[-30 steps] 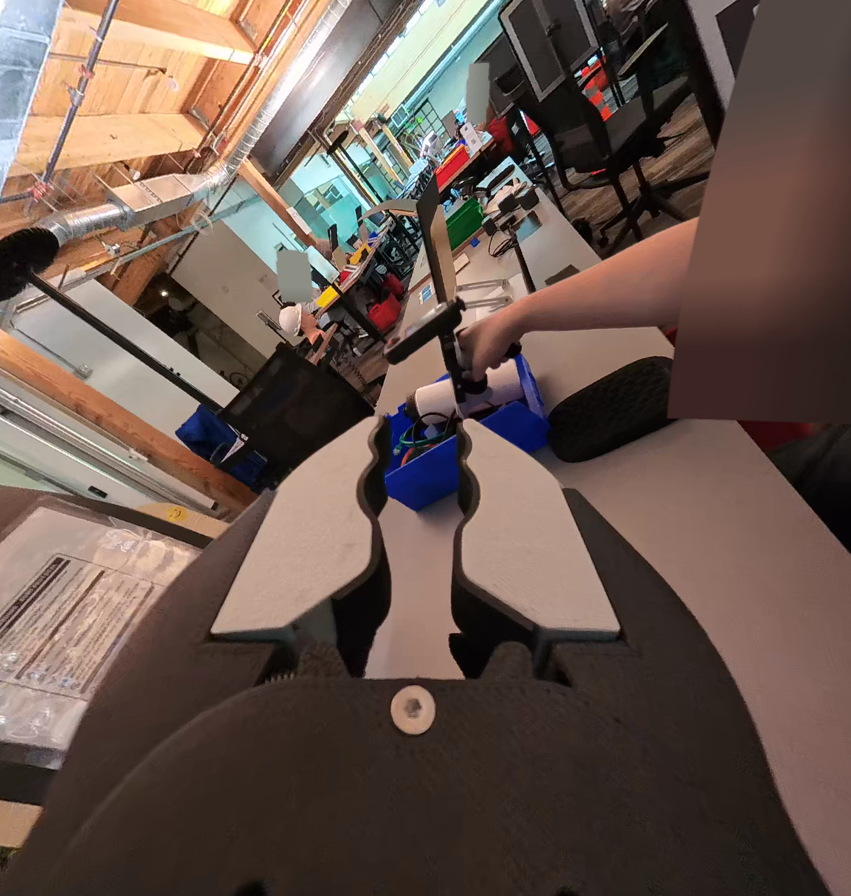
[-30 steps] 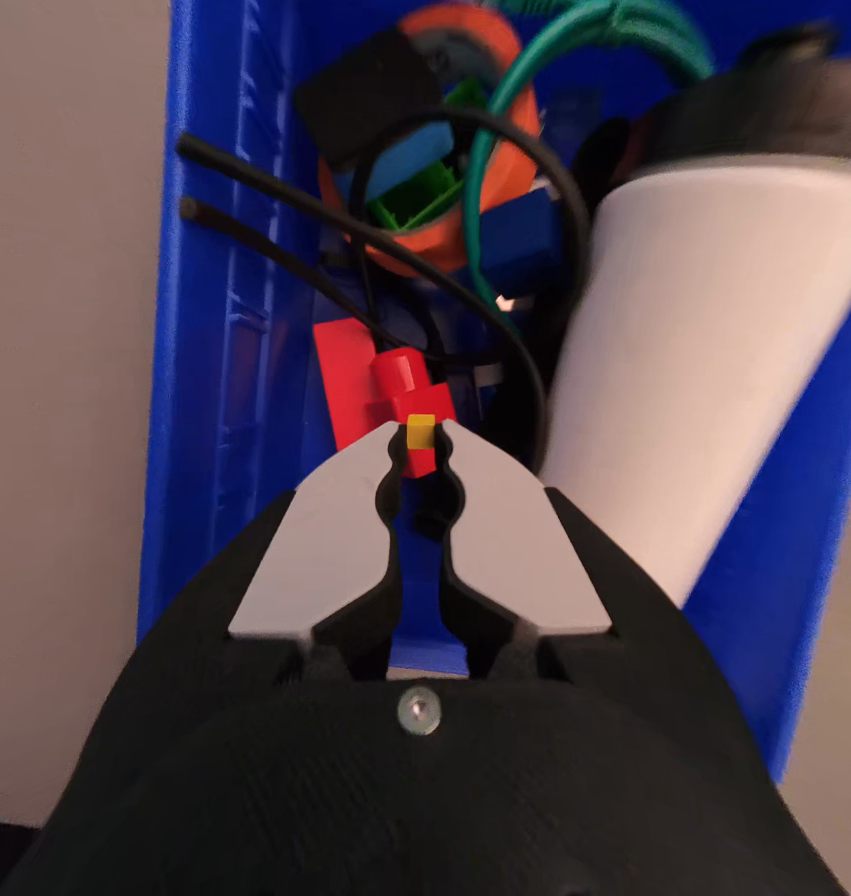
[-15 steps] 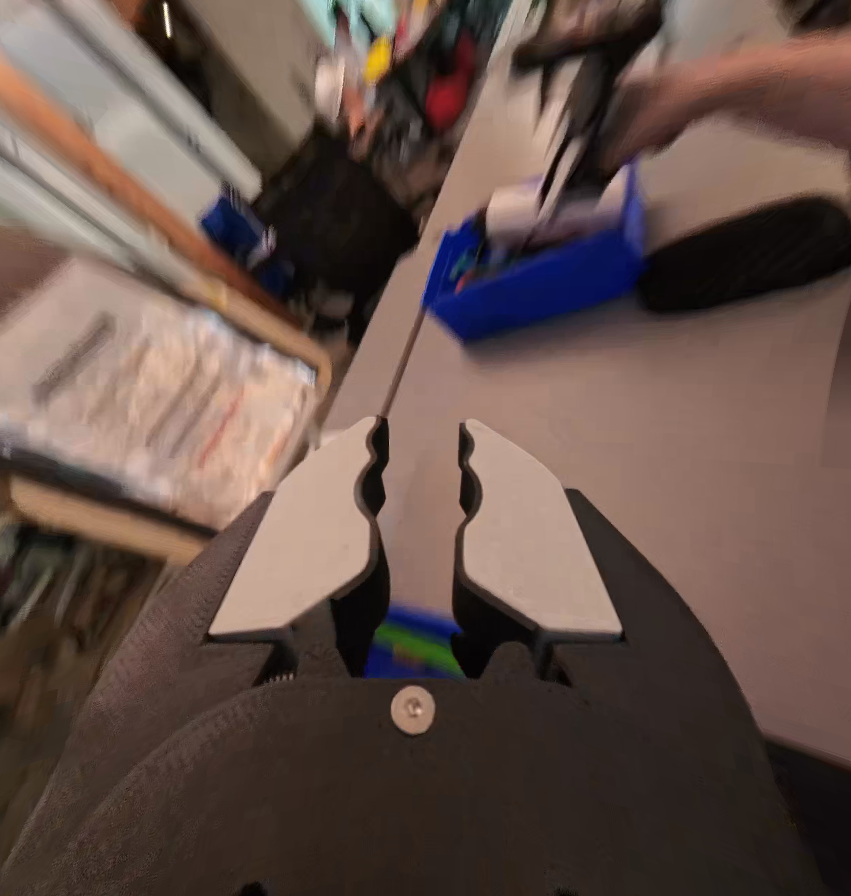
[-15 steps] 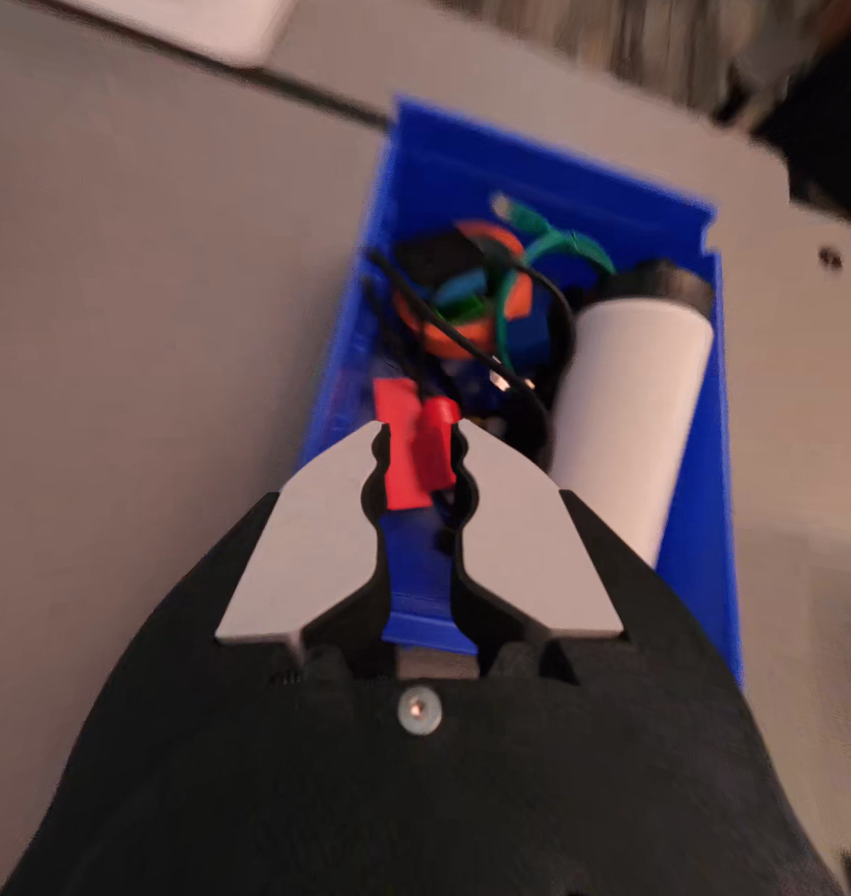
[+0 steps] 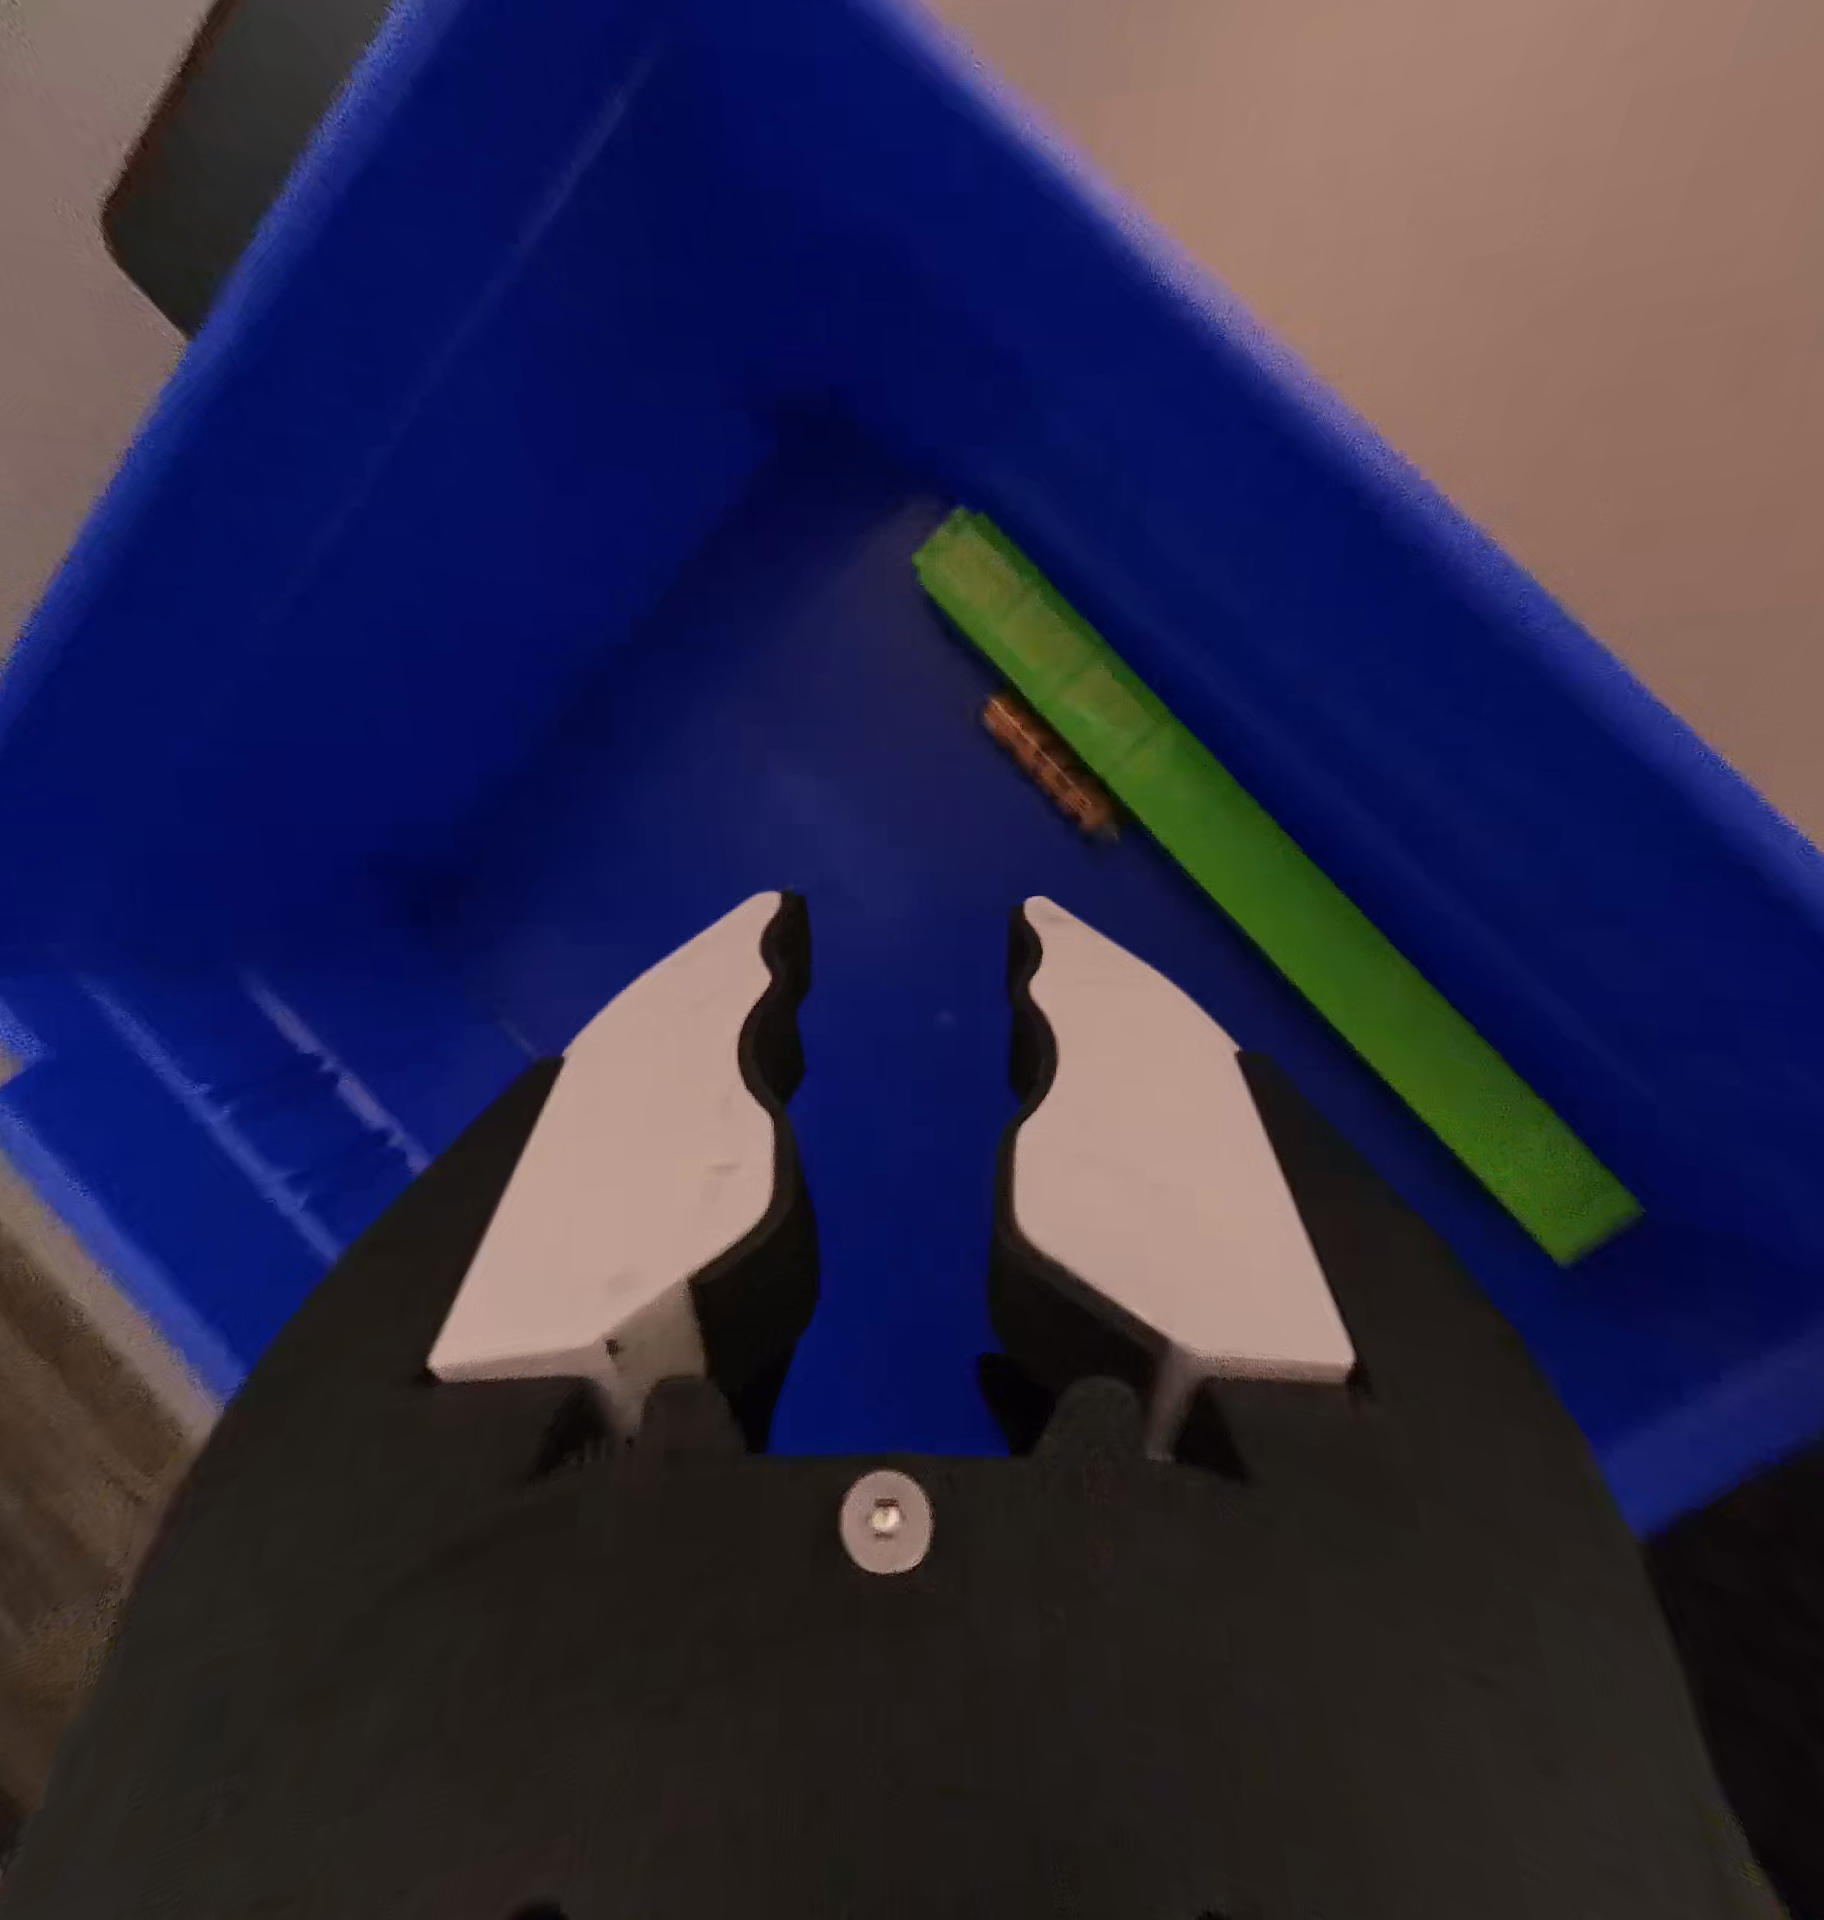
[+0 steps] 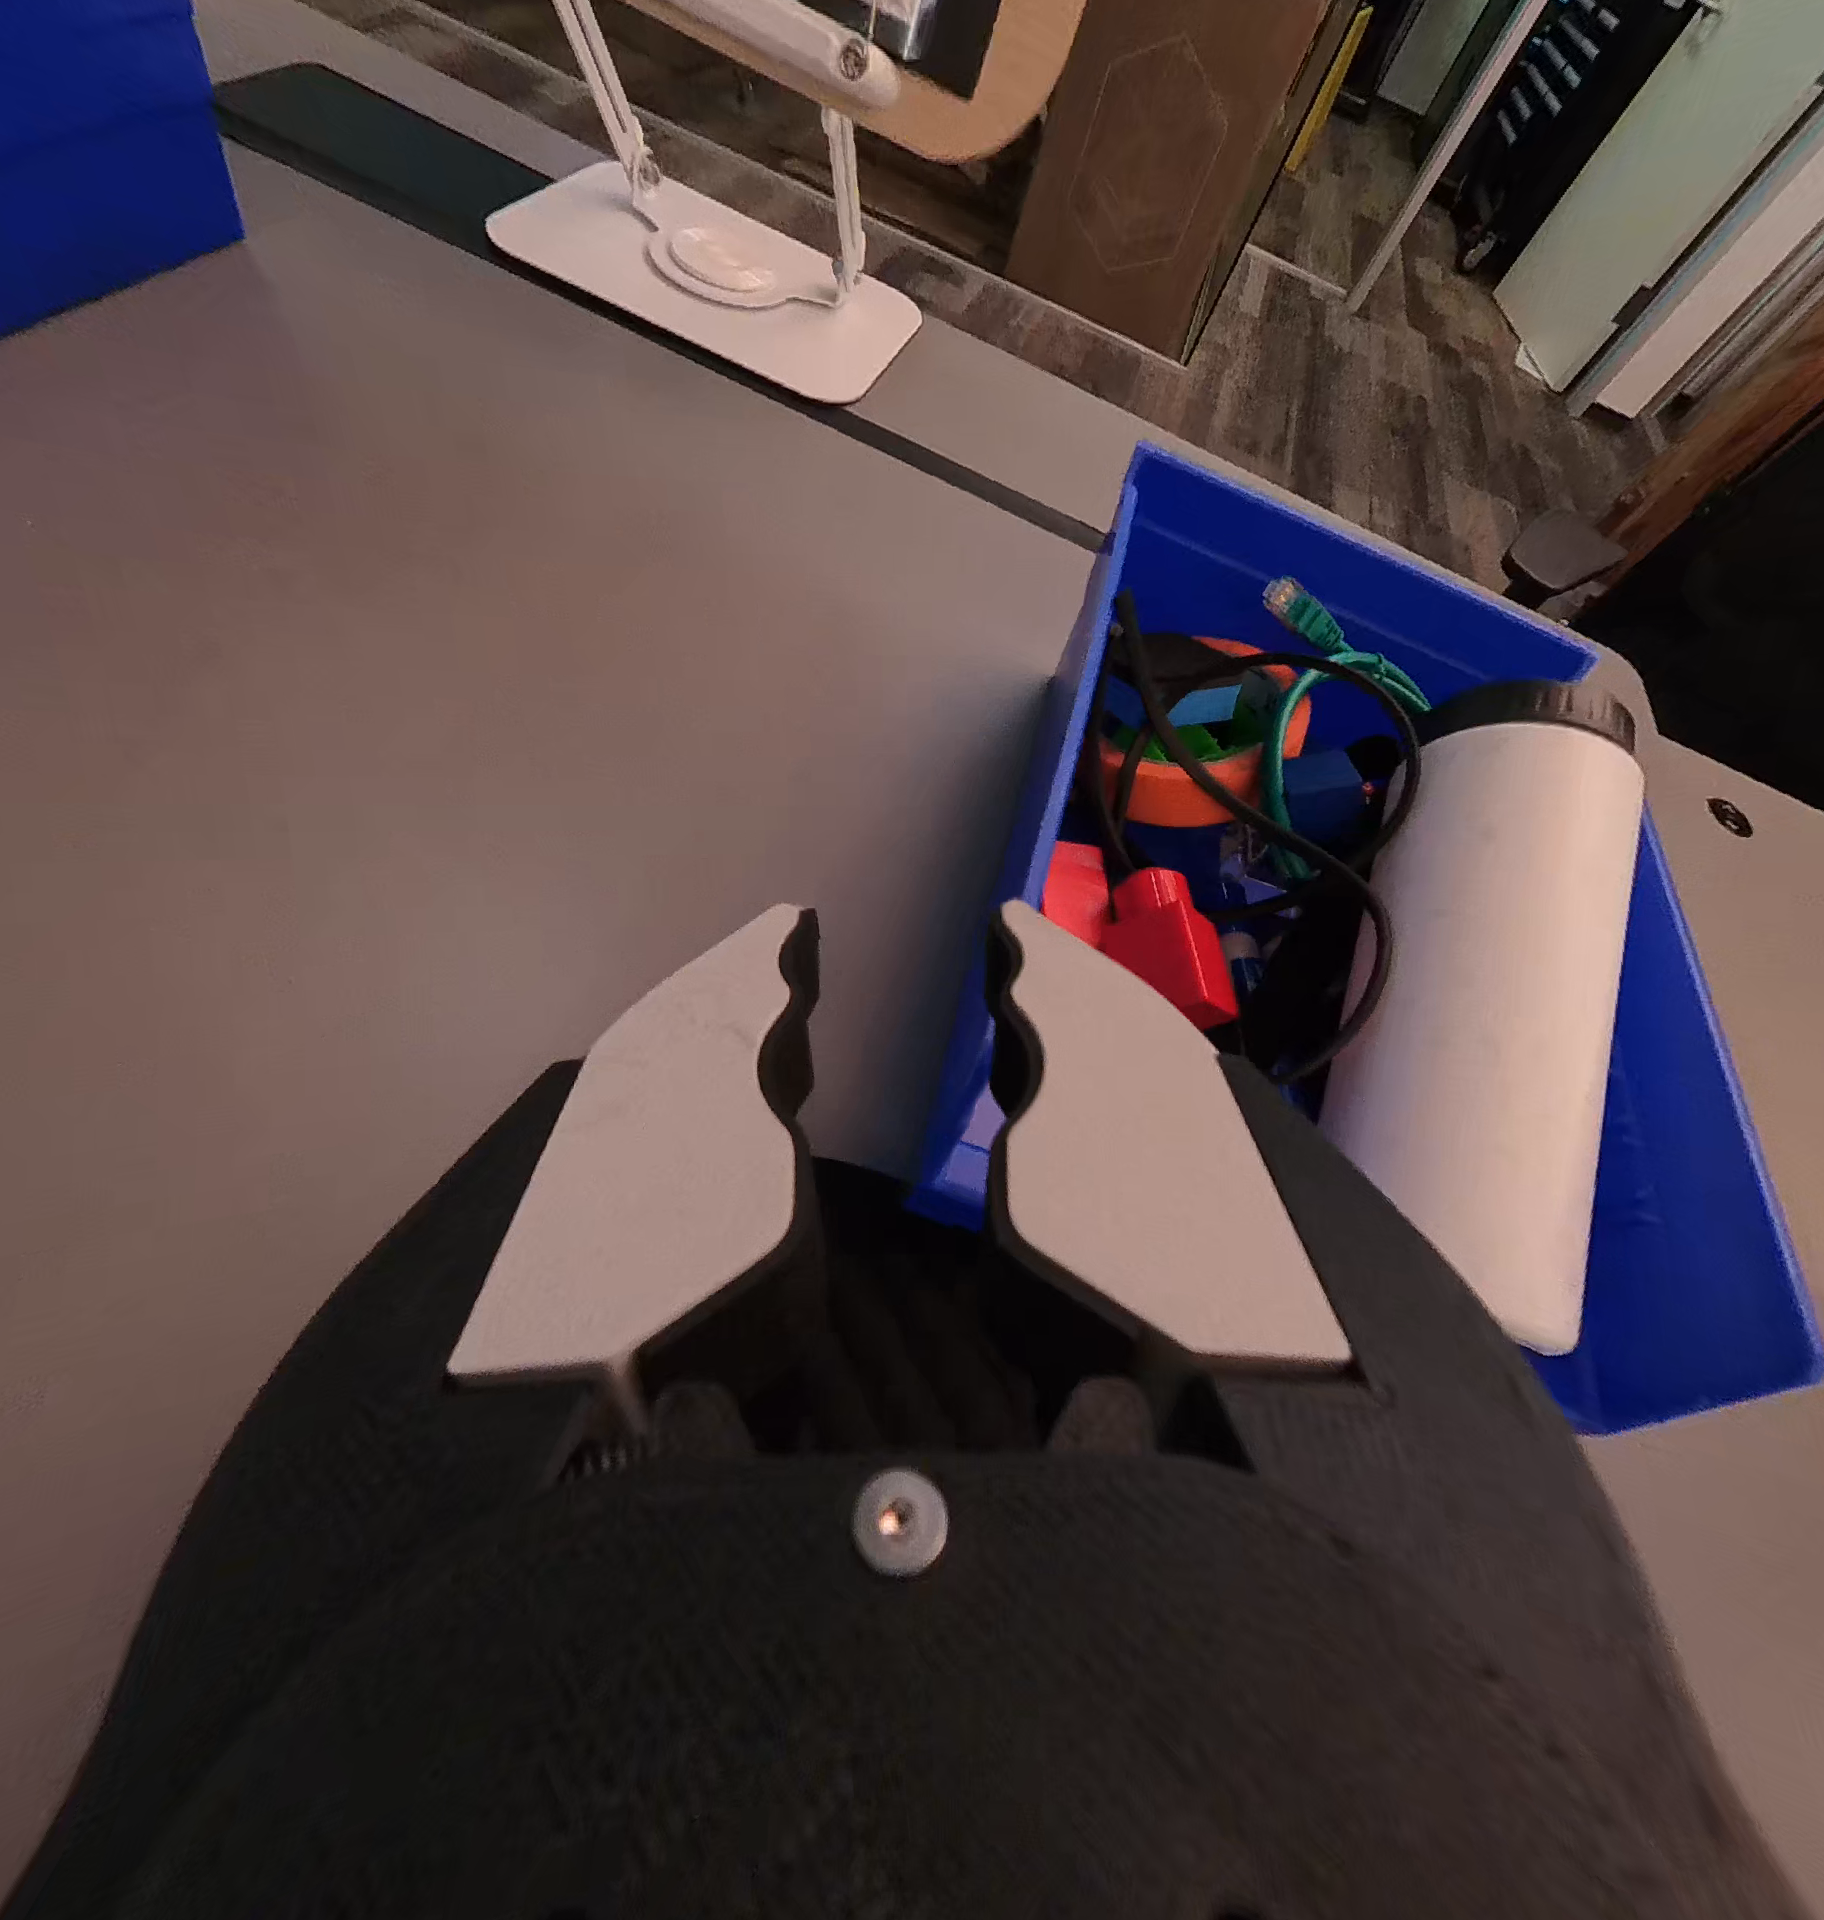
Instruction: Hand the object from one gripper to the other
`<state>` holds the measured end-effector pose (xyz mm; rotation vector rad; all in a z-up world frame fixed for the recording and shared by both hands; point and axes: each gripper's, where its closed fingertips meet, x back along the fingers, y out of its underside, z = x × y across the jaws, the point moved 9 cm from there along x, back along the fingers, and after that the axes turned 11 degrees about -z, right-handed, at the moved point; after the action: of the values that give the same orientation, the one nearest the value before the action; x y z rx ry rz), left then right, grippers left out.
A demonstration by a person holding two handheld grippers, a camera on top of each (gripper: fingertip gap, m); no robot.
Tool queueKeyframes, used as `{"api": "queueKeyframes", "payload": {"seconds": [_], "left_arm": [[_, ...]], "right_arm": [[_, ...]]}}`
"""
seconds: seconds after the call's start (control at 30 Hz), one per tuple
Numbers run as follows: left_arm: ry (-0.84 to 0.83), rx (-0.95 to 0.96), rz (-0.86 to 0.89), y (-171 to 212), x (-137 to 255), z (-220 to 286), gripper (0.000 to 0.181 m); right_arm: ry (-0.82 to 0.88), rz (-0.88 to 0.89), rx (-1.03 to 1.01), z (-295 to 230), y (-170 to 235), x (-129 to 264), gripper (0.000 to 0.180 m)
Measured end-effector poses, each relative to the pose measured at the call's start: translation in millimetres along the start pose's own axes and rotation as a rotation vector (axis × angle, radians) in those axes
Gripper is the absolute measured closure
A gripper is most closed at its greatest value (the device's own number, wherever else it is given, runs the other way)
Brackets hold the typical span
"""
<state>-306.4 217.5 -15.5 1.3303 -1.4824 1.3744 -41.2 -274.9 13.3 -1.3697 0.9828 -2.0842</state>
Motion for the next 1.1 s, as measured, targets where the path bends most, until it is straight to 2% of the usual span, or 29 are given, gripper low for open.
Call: {"api": "queueKeyframes", "payload": {"seconds": [0.03, 0.2, 0.4, 0.53, 0.6, 0.63, 0.77, 0.97, 1.03, 1.1], "left_arm": [[0.026, 0.039, 0.000, -4, -11, -2, 0.145], [0.211, 0.228, 0.055, -18, -41, -6, 0.138], [0.278, 0.267, -0.001, -14, -53, -7, 0.135], [0.253, 0.288, -0.035, -10, -51, -11, 0.132], [0.151, 0.336, -0.079, -3, -47, -21, 0.142], [0.161, 0.347, -0.075, 0, -44, -22, 0.139], [0.385, 0.415, -0.011, -2, -39, -19, 0.137], [0.250, 0.371, -0.175, 2, -49, -16, 0.139], [0.251, 0.323, -0.232, 4, -48, -11, 0.168], [0.256, 0.287, -0.294, 6, -46, -7, 0.170]], "right_arm": [[-0.001, 0.008, -0.001, -2, -2, 1, 0.148], [0.023, 0.028, 0.027, -9, -8, 10, 0.148], [0.034, 0.029, 0.040, -10, -9, 21, 0.148], [0.042, 0.023, 0.037, -9, -6, 26, 0.148], [0.047, 0.022, 0.035, -8, -4, 28, 0.148], [0.047, 0.024, 0.036, -8, -4, 29, 0.148], [0.055, 0.017, 0.043, -9, -2, 30, 0.148], [0.062, 0.010, 0.056, -10, -2, 32, 0.148], [0.068, 0.005, 0.061, -10, -2, 32, 0.148], [0.073, 0.004, 0.065, -9, -2, 33, 0.148]]}}
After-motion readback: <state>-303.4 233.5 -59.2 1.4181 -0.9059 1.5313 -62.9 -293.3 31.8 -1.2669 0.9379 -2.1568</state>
